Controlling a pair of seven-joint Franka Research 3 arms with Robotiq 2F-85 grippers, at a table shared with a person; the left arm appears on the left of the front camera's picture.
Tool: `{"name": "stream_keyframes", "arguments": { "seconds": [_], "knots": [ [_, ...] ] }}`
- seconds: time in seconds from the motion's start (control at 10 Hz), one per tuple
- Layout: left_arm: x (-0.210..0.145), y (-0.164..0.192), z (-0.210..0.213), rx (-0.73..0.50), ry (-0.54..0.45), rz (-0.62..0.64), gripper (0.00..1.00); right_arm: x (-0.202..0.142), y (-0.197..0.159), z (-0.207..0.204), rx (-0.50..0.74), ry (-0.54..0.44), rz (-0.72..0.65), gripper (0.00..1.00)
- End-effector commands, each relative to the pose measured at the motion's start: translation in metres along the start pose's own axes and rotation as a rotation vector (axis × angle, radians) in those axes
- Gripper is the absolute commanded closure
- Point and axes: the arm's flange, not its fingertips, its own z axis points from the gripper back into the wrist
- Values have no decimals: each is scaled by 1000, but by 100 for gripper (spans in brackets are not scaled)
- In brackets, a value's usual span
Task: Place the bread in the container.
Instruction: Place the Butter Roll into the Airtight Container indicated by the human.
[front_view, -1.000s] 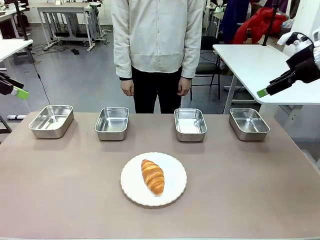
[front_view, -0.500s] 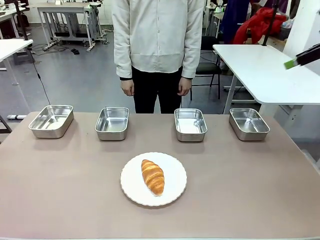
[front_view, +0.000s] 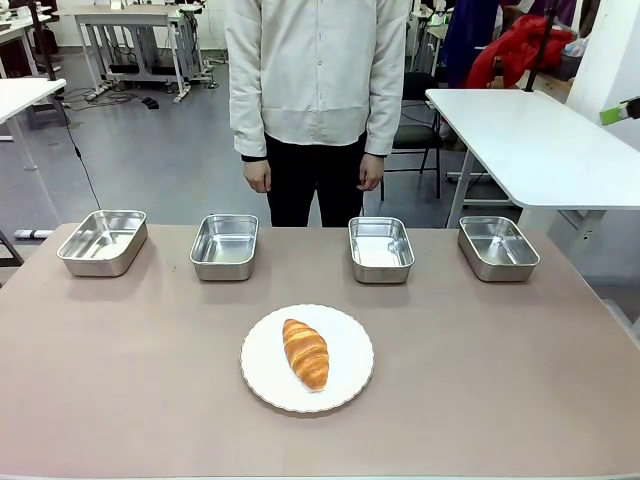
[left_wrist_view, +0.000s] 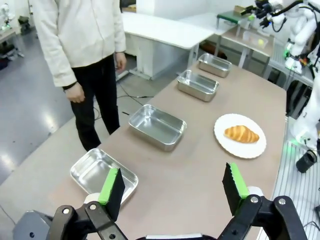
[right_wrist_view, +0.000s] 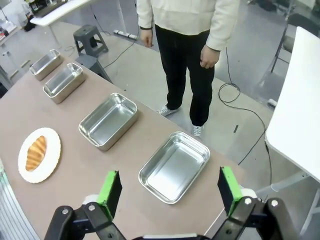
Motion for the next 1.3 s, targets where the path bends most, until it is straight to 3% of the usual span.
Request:
{"name": "stream_keyframes", "arguments": {
  "seconds": [0.0, 0.5, 1.2],
  "knots": [
    [2, 2, -5, 16, -2, -15, 0, 4, -7, 2, 10, -25, 14, 0],
    [-6, 9, -8, 45, 61, 26, 0, 0, -4, 3, -11, 2, -15, 0],
    [-7, 7, -4, 21, 29, 25, 0, 0, -4, 3, -11, 2, -15, 0]
  ]
}}
